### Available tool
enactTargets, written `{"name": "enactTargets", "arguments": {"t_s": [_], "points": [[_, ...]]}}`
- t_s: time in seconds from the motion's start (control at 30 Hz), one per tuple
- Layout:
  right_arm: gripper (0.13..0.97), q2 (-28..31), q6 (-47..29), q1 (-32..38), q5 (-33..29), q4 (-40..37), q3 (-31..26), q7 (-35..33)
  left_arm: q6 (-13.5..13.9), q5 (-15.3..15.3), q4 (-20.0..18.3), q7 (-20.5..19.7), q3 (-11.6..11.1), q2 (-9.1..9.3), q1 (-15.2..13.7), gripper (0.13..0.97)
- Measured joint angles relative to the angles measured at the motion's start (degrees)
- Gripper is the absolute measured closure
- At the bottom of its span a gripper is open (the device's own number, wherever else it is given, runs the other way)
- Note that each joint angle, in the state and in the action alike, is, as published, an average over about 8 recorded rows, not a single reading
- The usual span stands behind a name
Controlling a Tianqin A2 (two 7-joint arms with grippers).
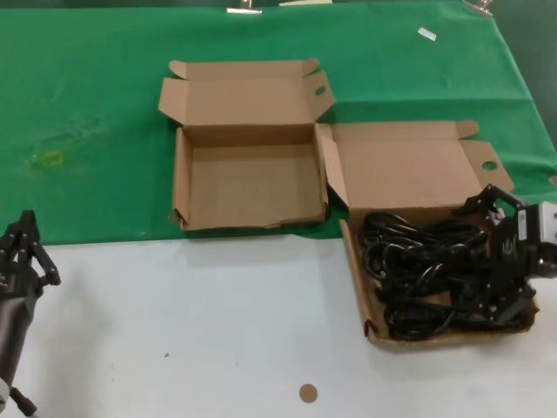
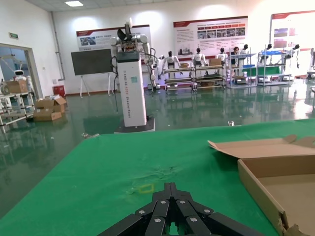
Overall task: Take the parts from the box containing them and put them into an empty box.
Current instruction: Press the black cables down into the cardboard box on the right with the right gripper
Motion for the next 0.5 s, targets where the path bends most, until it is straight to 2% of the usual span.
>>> {"name": "enactTargets", "arguments": {"t_s": [0.33, 0.5], "points": [[0.160, -5.9, -7.1, 4.1, -4.8, -7.6, 1.3, -4.5, 0.0, 0.0, 0.0, 0.0, 0.0, 0.00, 0.0, 0.953], [0.224, -7.7, -9.0, 4.9, -6.5, -9.8, 1.8, -6.1, 0.0, 0.0, 0.0, 0.0, 0.0, 0.00, 0.0, 0.953]]}}
